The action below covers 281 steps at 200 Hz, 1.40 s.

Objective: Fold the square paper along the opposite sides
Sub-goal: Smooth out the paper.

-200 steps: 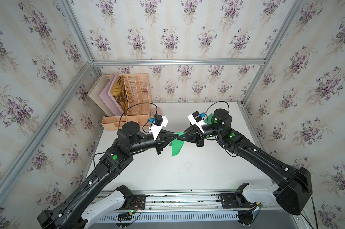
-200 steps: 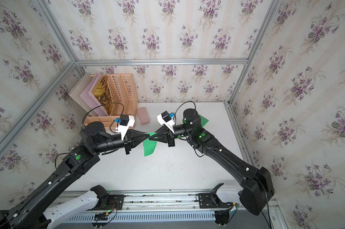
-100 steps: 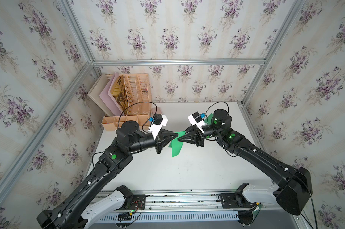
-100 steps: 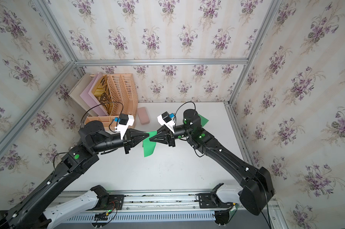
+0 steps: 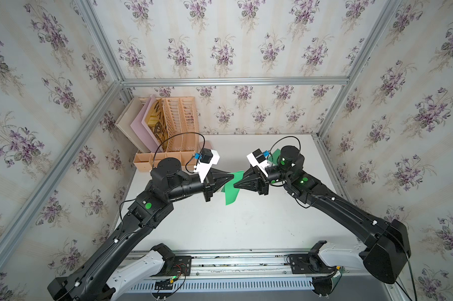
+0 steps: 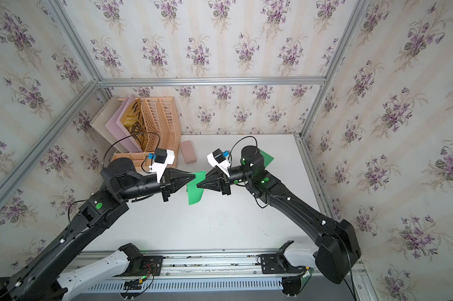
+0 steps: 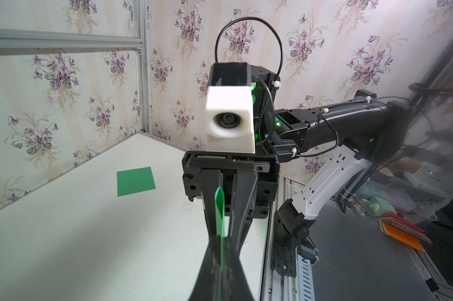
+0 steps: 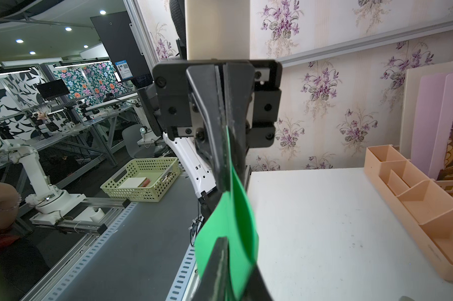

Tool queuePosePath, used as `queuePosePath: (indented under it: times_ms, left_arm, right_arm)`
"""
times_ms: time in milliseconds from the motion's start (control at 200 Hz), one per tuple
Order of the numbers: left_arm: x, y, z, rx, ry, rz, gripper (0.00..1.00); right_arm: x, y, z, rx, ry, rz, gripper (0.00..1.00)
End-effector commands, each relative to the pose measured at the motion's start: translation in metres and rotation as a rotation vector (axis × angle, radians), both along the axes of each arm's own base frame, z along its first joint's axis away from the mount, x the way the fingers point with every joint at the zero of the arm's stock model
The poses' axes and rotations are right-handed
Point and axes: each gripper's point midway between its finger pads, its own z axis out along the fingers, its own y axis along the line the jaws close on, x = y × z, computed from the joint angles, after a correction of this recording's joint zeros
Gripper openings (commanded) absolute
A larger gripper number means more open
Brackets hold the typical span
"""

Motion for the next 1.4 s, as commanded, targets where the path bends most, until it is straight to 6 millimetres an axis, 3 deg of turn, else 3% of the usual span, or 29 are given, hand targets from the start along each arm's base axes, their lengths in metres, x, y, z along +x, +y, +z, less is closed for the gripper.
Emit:
queuePosePath:
  times_ms: [0,130,195,245,275,315,490,550,609,634,679,824,879,949,969,1009,1189,1289,1324,1349,1399]
  left_arm:
    - [-0.003,0.0,0.013,-0.028,-0.041,-0.014,0.0]
    - [-0.004,0.001,0.015,-0.034,-0.043,-0.012,0.0]
    - [-0.004,0.001,0.016,-0.039,-0.045,-0.01,0.0]
    - [-0.004,0.001,0.017,-0.042,-0.046,-0.01,0.0]
    - [-0.004,0.001,0.019,-0.045,-0.048,-0.011,0.0]
    - [-0.004,0.001,0.019,-0.048,-0.048,-0.011,0.0]
    - [-0.005,0.001,0.024,-0.062,-0.053,-0.009,0.0]
    - [-0.005,0.001,0.026,-0.068,-0.057,-0.01,0.0]
    - [-0.005,0.001,0.028,-0.072,-0.06,-0.01,0.0]
    - [-0.005,0.001,0.028,-0.073,-0.061,-0.011,0.0]
    - [-0.006,0.002,0.031,-0.078,-0.063,-0.013,0.0]
    - [-0.007,0.002,0.034,-0.084,-0.068,-0.015,0.0]
    - [-0.006,0.002,0.035,-0.084,-0.071,-0.014,0.0]
    - [-0.006,0.002,0.038,-0.091,-0.074,-0.014,0.0]
    - [-0.007,0.002,0.038,-0.093,-0.075,-0.014,0.0]
    - [-0.007,0.002,0.039,-0.095,-0.076,-0.016,0.0]
    - [-0.007,0.002,0.043,-0.106,-0.081,-0.019,0.0]
    - [-0.007,0.002,0.044,-0.109,-0.084,-0.018,0.0]
    - [-0.007,0.002,0.044,-0.111,-0.084,-0.018,0.0]
    - [-0.007,0.001,0.045,-0.111,-0.084,-0.02,0.0]
    - [-0.007,0.002,0.046,-0.114,-0.088,-0.019,0.0]
  right_arm:
    - [-0.002,0.0,0.006,0.024,-0.018,0.011,0.0]
    - [-0.003,-0.002,0.007,0.03,-0.025,0.01,0.0]
    - [-0.004,-0.002,0.008,0.032,-0.024,0.012,0.12]
    - [-0.004,-0.002,0.008,0.035,-0.022,0.015,0.15]
    - [-0.005,-0.002,0.008,0.036,-0.02,0.02,0.14]
    - [-0.006,-0.002,0.007,0.037,-0.015,0.028,0.0]
    - [-0.009,-0.004,0.01,0.05,-0.016,0.037,0.0]
    - [-0.011,-0.004,0.01,0.052,-0.017,0.04,0.13]
    - [-0.011,-0.005,0.01,0.054,-0.017,0.042,0.15]
    - [-0.012,-0.005,0.01,0.054,-0.017,0.044,0.14]
    - [-0.012,-0.004,0.01,0.055,-0.016,0.045,0.0]
    - [-0.014,-0.005,0.011,0.062,-0.018,0.048,0.0]
    - [-0.014,-0.005,0.01,0.063,-0.018,0.048,0.14]
    - [-0.014,-0.005,0.01,0.062,-0.016,0.05,0.18]
    - [-0.014,-0.005,0.01,0.062,-0.015,0.049,0.15]
    - [-0.013,-0.005,0.01,0.062,-0.015,0.049,0.0]
    - [-0.014,-0.006,0.011,0.066,-0.018,0.049,0.0]
    - [-0.015,-0.006,0.012,0.068,-0.02,0.049,0.09]
    - [-0.014,-0.006,0.012,0.067,-0.018,0.049,0.08]
    - [-0.015,-0.005,0.012,0.067,-0.019,0.051,0.0]
    - [-0.015,-0.005,0.011,0.067,-0.019,0.052,0.0]
